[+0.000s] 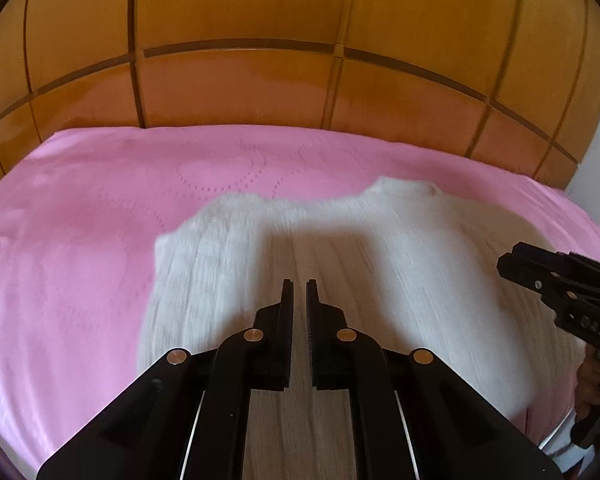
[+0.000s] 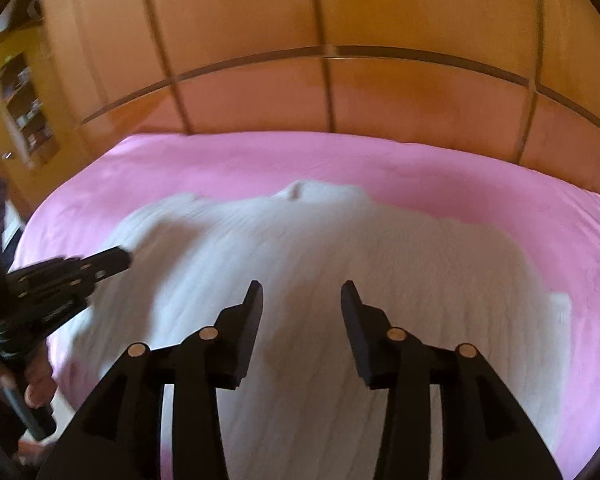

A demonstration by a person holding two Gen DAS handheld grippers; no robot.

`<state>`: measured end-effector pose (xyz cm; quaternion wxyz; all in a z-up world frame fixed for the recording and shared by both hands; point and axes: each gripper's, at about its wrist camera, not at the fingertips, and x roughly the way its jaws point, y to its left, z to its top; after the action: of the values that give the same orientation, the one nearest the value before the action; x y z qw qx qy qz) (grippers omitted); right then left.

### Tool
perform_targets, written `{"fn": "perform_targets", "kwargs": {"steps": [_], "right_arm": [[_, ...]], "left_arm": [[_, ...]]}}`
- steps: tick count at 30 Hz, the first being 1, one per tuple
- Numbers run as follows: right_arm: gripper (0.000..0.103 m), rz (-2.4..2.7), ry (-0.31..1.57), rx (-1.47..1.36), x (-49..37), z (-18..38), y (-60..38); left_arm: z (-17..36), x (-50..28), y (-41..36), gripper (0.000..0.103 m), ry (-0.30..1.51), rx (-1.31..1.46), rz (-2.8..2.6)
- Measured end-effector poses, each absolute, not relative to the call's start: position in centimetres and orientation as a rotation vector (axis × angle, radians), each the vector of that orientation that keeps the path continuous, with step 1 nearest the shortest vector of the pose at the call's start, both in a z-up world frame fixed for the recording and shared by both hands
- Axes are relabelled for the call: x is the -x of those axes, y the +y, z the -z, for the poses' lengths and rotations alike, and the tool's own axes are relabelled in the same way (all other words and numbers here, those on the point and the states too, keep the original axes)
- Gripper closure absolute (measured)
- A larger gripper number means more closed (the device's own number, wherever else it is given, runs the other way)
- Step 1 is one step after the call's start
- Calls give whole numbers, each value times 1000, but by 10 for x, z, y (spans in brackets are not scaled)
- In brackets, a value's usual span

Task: Fold small clothes

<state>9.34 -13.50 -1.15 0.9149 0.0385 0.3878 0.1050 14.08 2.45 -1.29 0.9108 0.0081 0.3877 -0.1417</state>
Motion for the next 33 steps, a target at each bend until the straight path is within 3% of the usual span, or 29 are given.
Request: {"fn": "perform_targets", "kwargs": {"steps": [6,10,12,13,16,17,24,33], "right_arm": [[62,-284,813,22,-36,21,-99],[60,-232,909,75,-26,62,-88],[60,-226,860,118,-18,69,-85],[60,-222,857,141,-18,69,-82],[59,-231,872,89,-20,62,-87],[59,-237,878,61,-19,59,-90],[45,-129,839,-9,4,28,-136],[45,93,908,-246,15,46,-239]], "left_arm": [[31,-107,28,98,841,-18,274],[53,-103,34,97,887,-15,223],[53,-99,33,97,880,-23,208],[51,-98,32,95,878,-26,204],[40,-88,27,63,852,-7,223],[36,-85,24,59,840,2,235],[39,-67,-2,59,832,-64,283],[46,-65,-7,59,843,-101,260]]}}
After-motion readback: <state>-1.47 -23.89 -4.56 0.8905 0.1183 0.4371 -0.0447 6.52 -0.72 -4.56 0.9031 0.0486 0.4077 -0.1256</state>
